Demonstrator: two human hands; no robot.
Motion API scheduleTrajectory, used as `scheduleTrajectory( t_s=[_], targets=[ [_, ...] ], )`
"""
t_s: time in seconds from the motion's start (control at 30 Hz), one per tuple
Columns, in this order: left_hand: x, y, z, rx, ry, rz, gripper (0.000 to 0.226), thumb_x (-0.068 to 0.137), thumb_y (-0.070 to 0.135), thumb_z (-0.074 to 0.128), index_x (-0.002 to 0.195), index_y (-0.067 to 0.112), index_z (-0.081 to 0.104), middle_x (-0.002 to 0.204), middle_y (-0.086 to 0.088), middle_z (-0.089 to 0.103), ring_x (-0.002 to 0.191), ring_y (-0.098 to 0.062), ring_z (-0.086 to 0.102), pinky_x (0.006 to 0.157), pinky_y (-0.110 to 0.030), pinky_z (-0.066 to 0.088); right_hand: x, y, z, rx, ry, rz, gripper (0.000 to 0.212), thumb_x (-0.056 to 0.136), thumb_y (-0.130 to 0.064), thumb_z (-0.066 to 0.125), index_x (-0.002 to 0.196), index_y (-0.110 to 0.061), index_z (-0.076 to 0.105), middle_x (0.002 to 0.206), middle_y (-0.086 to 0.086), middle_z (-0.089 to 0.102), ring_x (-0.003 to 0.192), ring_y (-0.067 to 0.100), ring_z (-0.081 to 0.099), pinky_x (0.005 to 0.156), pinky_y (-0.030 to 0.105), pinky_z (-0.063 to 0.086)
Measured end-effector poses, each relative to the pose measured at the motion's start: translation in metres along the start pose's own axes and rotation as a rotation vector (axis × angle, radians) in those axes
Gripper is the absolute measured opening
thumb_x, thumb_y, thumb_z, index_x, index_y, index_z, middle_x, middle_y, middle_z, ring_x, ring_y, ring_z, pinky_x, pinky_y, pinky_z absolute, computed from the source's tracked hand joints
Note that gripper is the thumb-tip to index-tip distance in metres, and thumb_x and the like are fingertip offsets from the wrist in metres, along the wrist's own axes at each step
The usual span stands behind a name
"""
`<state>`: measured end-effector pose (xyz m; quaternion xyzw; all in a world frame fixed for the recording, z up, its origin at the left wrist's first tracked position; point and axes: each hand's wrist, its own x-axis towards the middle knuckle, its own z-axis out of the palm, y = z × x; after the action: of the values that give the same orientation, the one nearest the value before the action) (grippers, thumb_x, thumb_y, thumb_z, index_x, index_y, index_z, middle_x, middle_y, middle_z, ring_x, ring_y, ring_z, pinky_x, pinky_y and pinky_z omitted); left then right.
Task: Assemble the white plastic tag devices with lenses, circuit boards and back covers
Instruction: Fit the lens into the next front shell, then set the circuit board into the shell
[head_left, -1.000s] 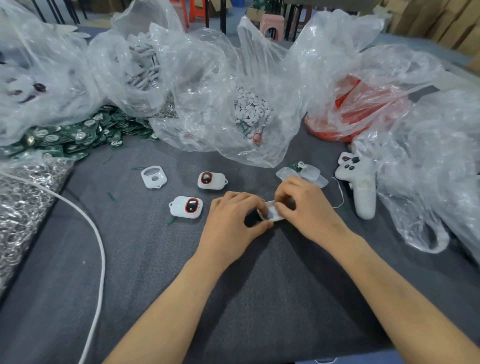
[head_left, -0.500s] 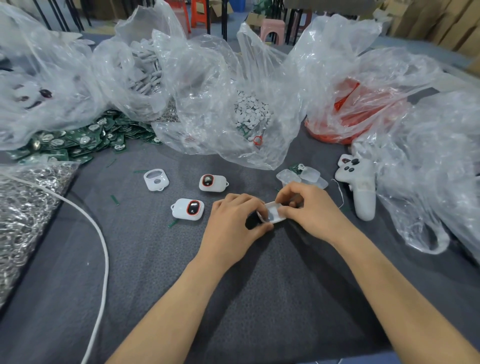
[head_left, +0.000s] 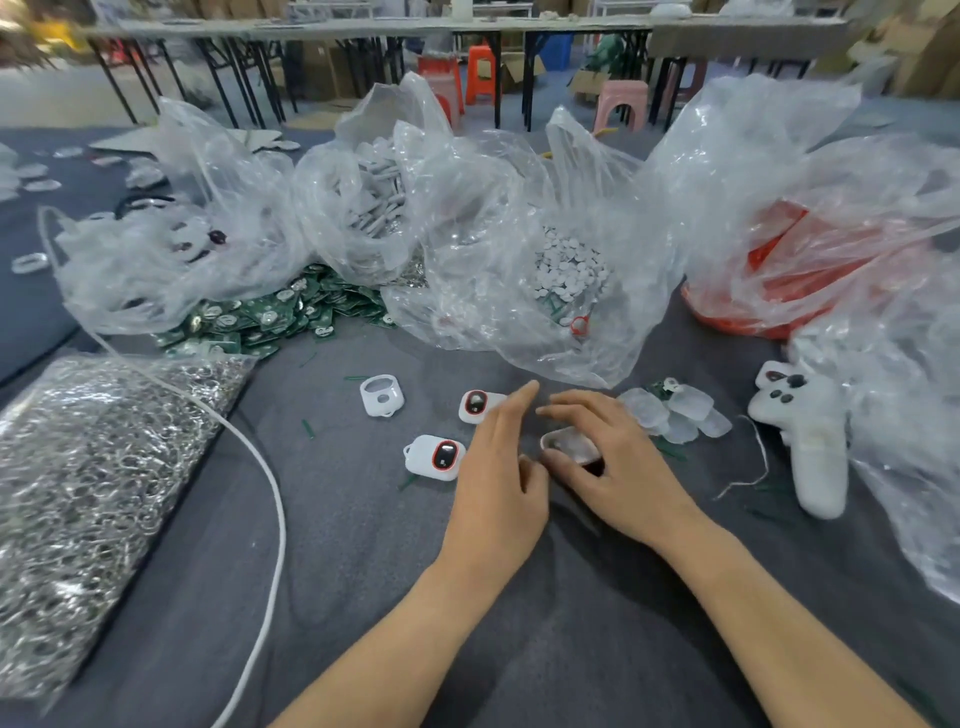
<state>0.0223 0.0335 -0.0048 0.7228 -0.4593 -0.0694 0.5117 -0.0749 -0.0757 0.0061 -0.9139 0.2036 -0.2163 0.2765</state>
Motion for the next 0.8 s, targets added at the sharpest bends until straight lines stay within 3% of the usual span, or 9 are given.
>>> scheduleTrajectory(
  t_s=[0.07,0.2,0.3,0.4,0.53,0.8],
  targets=[
    [0.009,0.002,-0.010,-0.018,0.127,0.000,0.065,0.075,-0.012,0.048,0.133,0.018,0.049,0.128,0.008,0.051,0.106,0.005,0.047,0.093,-0.005,0.033,-0.003,0.003,0.003,-0.051,-0.049,-0.056,0.036,0.087,-0.025,0.069,0.121,-0.018,0.064,0.131,-0.003,0.055,0.132,0.014,0.041,0.111,0.031,0.030],
    [0.056,-0.019,-0.051,0.124,0.279,0.027,0.048,0.081,-0.002,0.048,0.125,0.015,0.055,0.123,0.006,0.052,0.114,-0.002,0.044,0.094,-0.001,0.025,-0.002,0.008,0.006,-0.101,-0.035,-0.054,0.039,0.085,-0.018,0.071,0.123,-0.021,0.063,0.130,-0.005,0.056,0.133,0.015,0.040,0.111,0.031,0.027],
    [0.109,-0.064,-0.095,0.414,0.223,-0.125,0.045,0.085,-0.001,0.046,0.128,0.008,0.053,0.131,-0.011,0.052,0.123,-0.026,0.045,0.100,-0.020,0.029,0.001,0.008,0.004,-0.080,-0.021,-0.003,0.041,0.084,-0.020,0.071,0.124,-0.025,0.062,0.128,-0.007,0.056,0.128,0.014,0.043,0.110,0.036,0.030],
    [0.142,-0.114,-0.126,0.742,0.052,-0.278,0.041,0.093,0.005,0.043,0.132,0.001,0.052,0.137,-0.019,0.049,0.127,-0.035,0.042,0.108,-0.038,0.030,0.002,0.008,0.005,-0.098,-0.035,0.026,0.040,0.084,-0.024,0.070,0.123,-0.026,0.062,0.128,-0.006,0.056,0.126,0.014,0.045,0.108,0.040,0.032],
    [0.150,-0.139,-0.133,0.955,-0.011,-0.181,0.030,0.095,0.006,0.043,0.114,0.001,0.067,0.122,-0.016,0.060,0.112,-0.039,0.051,0.094,-0.043,0.040,0.002,0.010,0.006,-0.067,-0.022,0.040,0.038,0.084,-0.022,0.071,0.121,-0.025,0.064,0.125,-0.007,0.057,0.122,0.013,0.048,0.107,0.040,0.033],
    [0.133,-0.135,-0.148,0.928,0.128,0.022,0.016,0.091,0.006,0.058,0.097,0.004,0.073,0.101,-0.013,0.070,0.098,-0.035,0.056,0.080,-0.045,0.047,0.003,0.009,0.004,-0.021,0.015,0.034,0.033,0.084,-0.016,0.070,0.116,-0.020,0.067,0.116,-0.006,0.059,0.113,0.013,0.052,0.102,0.035,0.038]
  ],
)
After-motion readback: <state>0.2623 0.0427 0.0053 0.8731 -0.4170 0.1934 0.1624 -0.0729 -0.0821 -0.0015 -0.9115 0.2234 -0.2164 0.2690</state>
